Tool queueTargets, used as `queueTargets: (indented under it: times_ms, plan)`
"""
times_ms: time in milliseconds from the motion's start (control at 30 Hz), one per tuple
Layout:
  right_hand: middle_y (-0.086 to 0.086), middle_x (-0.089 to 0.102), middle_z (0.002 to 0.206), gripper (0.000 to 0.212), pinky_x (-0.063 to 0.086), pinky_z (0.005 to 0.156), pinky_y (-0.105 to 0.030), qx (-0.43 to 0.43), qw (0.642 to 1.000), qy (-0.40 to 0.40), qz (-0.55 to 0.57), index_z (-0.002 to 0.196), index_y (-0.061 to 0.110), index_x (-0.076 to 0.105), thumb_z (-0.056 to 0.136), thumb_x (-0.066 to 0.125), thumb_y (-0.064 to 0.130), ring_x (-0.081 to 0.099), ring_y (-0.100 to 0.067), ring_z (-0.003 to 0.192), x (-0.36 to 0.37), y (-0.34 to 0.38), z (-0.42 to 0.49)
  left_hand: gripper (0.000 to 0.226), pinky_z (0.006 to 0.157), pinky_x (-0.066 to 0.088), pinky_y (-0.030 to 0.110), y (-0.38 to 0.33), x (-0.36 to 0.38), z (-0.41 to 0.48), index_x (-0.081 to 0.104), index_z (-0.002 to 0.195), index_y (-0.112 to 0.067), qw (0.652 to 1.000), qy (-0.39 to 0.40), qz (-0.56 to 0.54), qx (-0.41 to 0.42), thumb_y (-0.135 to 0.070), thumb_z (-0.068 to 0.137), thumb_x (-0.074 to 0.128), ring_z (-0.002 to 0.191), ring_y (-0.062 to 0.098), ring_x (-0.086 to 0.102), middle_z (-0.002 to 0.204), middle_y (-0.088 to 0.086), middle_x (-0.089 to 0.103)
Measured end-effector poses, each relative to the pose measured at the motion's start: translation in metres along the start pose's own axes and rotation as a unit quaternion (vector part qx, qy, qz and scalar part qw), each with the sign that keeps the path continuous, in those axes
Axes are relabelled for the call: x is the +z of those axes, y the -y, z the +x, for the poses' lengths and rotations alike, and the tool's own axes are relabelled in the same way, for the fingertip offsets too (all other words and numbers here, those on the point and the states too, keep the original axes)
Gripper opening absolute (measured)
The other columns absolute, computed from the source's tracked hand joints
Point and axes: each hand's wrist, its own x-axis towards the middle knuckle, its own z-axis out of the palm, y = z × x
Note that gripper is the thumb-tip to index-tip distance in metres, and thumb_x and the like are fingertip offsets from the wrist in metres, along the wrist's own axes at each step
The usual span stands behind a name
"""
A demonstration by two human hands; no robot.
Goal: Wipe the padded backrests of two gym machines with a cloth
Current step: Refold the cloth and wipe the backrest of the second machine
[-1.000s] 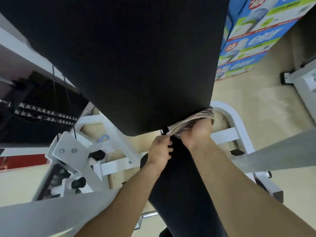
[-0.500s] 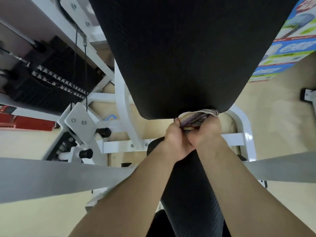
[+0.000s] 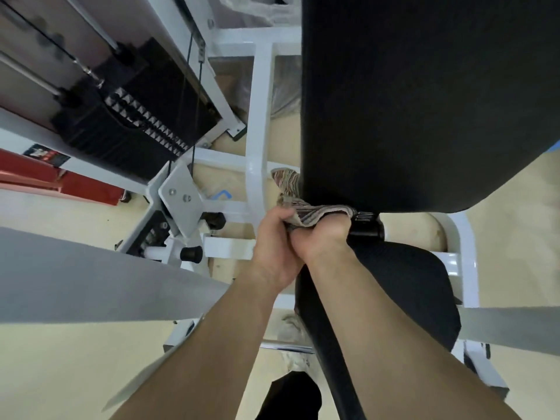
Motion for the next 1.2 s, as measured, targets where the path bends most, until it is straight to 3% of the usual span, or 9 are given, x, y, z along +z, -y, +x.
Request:
queueTargets:
  times_ms: [167,233,300,367,667,800,933,1067,1200]
  plan:
    - [-0.018,0.054,0.138,0.043,0.036,0.114,-0.051,-0.007,0.995,-0.058,-0.084,0.130,0.005,0.057,0.106,0.029,0.028,0.048,-0.037,0.133,0.004,0.010,-0.006,0.023,0.072,0.059,0.028,0.009,-0.003,0.007,0.064,0.120,-0.006,0.990,-0.050,0.132,0.021,-0.016,0.104,0.050,0.098,0.023,0.071,0.106,0.011,0.073]
    - [-0.011,0.057,0.134,0.041,0.047,0.101,-0.047,-0.044,0.979,-0.091,-0.178,0.137,0.007,0.053,0.107,0.030,0.023,0.054,-0.034,0.127,0.001,0.020,-0.011,0.025,0.063,0.058,0.027,0.021,0.007,0.007,0.062,0.120,-0.006,0.981,-0.078,0.176,0.024,-0.020,0.106,0.046,0.090,0.021,0.069,0.105,0.012,0.071]
    - [-0.008,0.065,0.107,0.022,0.052,0.072,-0.036,-0.088,0.941,-0.146,-0.291,0.115,0.010,0.061,0.103,0.044,0.018,0.063,-0.022,0.093,-0.006,0.030,-0.024,0.028,0.067,0.060,0.031,0.023,0.021,0.007,0.060,0.122,-0.009,0.984,-0.101,0.141,0.037,-0.026,0.107,0.043,0.092,0.022,0.069,0.111,0.014,0.071]
    - [-0.005,0.066,0.104,0.011,0.051,0.077,-0.034,-0.103,0.893,-0.189,-0.395,0.105,0.014,0.063,0.097,0.058,0.020,0.057,-0.015,0.080,-0.016,0.040,-0.034,0.027,0.075,0.058,0.034,0.013,0.034,0.007,0.062,0.117,-0.019,0.991,-0.103,0.070,0.046,-0.031,0.108,0.039,0.101,0.025,0.069,0.116,0.010,0.071]
    - [-0.004,0.065,0.084,0.019,0.045,0.066,-0.030,-0.215,0.779,-0.112,-0.579,0.095,0.010,0.071,0.092,0.052,0.015,0.057,-0.017,0.074,-0.014,0.049,-0.059,0.024,0.102,0.052,0.041,-0.028,0.055,-0.011,0.067,0.117,-0.024,0.947,-0.058,0.190,0.253,-0.033,0.101,0.051,0.113,0.018,0.067,0.115,0.001,0.074]
    - [0.003,0.065,0.071,0.020,0.047,0.063,-0.034,-0.271,0.731,-0.061,-0.623,0.082,0.018,0.072,0.090,0.054,0.017,0.059,-0.016,0.068,-0.003,0.041,-0.064,0.054,0.112,0.042,0.039,-0.026,0.058,-0.012,0.054,0.136,-0.028,0.933,-0.075,0.285,0.206,-0.062,0.097,0.041,0.125,0.012,0.058,0.129,-0.005,0.066]
    - [0.005,0.067,0.072,0.020,0.054,0.075,-0.041,-0.289,0.700,-0.055,-0.651,0.081,0.022,0.073,0.089,0.055,0.019,0.064,-0.020,0.075,0.007,0.040,-0.076,0.037,0.093,0.051,0.024,-0.028,0.072,-0.019,0.059,0.131,-0.023,0.960,-0.083,0.210,0.163,-0.041,0.106,0.038,0.111,0.012,0.064,0.118,-0.003,0.070]
    - [0.007,0.068,0.077,0.023,0.054,0.072,-0.034,-0.372,0.665,-0.010,-0.648,0.083,0.024,0.072,0.093,0.052,0.017,0.065,-0.016,0.076,0.041,0.045,-0.109,0.032,0.106,0.049,0.042,-0.057,0.107,-0.046,0.061,0.129,-0.021,0.968,-0.058,0.165,0.180,-0.034,0.106,0.041,0.115,0.021,0.065,0.119,0.005,0.070]
    - [0.007,0.066,0.076,0.023,0.050,0.067,-0.027,-0.488,0.604,0.065,-0.627,0.086,0.022,0.069,0.093,0.048,0.016,0.065,-0.014,0.071,0.083,0.050,-0.135,0.032,0.100,0.054,0.035,-0.105,0.151,-0.072,0.060,0.127,-0.011,0.952,0.016,0.162,0.259,-0.030,0.106,0.043,0.108,0.016,0.068,0.112,0.005,0.072]
